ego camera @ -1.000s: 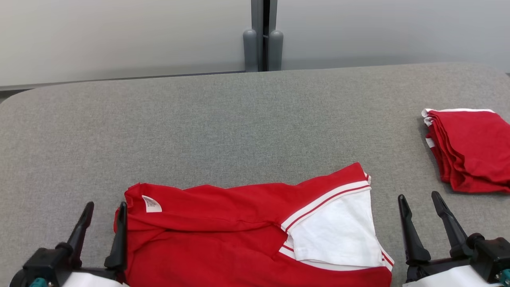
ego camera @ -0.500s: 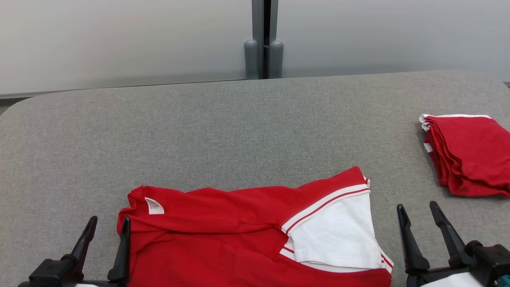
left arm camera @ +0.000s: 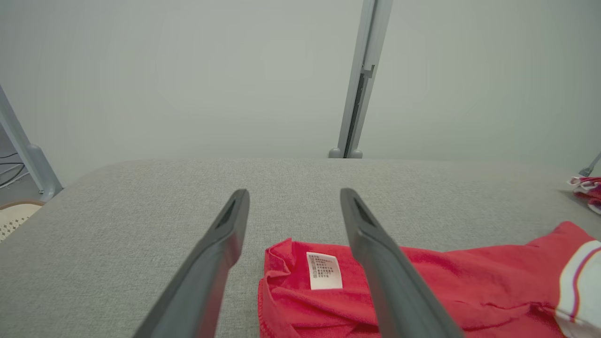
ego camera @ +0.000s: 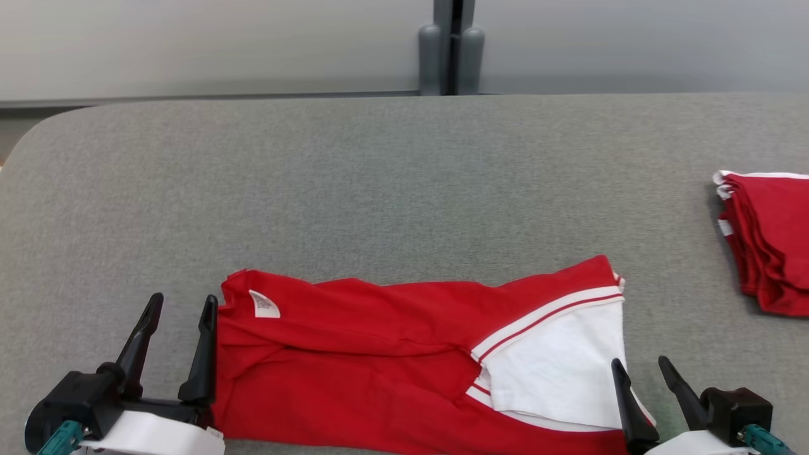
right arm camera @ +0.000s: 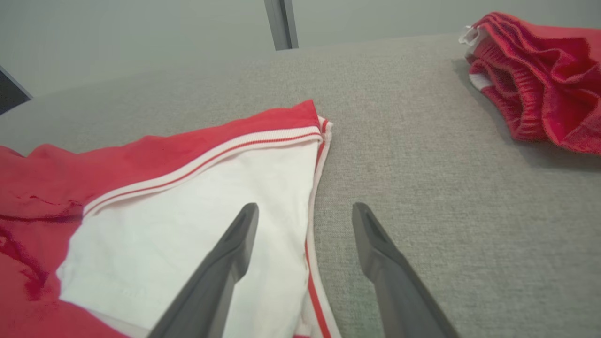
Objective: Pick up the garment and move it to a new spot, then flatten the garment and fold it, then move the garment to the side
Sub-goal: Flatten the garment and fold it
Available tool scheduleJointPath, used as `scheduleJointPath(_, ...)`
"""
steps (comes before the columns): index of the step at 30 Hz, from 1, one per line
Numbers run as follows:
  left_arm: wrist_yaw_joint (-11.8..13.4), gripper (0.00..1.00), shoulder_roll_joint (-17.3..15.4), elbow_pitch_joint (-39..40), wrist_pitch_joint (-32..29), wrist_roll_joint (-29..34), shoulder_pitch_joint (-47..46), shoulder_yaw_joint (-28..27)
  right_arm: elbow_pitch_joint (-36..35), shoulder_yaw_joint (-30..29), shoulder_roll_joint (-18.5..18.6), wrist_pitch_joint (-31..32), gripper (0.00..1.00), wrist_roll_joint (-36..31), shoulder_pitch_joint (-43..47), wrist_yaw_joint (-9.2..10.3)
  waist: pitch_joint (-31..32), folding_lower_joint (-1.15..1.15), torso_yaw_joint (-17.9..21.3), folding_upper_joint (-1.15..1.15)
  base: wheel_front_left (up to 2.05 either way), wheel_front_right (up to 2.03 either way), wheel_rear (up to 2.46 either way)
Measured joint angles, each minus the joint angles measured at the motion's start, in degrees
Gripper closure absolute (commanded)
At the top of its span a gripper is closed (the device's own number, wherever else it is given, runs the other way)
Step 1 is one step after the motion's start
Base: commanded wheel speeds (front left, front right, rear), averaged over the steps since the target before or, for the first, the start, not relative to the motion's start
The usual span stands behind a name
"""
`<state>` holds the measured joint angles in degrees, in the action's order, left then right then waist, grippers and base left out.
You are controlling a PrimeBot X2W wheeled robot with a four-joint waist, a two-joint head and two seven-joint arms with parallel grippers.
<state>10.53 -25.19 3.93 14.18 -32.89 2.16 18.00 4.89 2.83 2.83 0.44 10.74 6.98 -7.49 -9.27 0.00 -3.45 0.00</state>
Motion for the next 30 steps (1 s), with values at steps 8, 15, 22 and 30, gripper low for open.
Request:
scheduleJointPath(8, -2.1, 0.00, 2.3, 0.0, 0.6, 0.4, -2.9, -0.8, 12.0, 0.4, 0.1, -1.0, 0.00, 1.5, -4.2, -0.01, -2.6, 0.00, -3.7, 0.00, 0.00, 0.00, 0.00)
scheduleJointPath(15, -3.5, 0.00, 3.3, -0.3, 0.7, 1.5, -3.5, -2.7, 14.0, 1.5, 0.5, 1.1, 1.00, 2.8, -6.5, 0.00, -3.4, 0.00, -4.4, 0.00, 0.00, 0.00, 0.00)
scheduleJointPath(22, -4.4, 0.00, 4.3, -0.5, 0.8, 2.9, -3.1, -4.7, 10.1, -0.5, -0.2, 2.0, 1.00, 1.0, -5.2, -0.11, -3.0, 0.00, -3.4, 0.00, 0.00, 0.00, 0.00)
scheduleJointPath(30, -4.9, 0.00, 5.5, -0.6, 0.8, 4.3, -2.4, -5.7, 3.6, -9.1, -0.1, 4.3, 1.00, -3.3, -1.7, -0.09, -1.8, 0.00, -2.1, 0.00, 0.00, 0.00, 0.00)
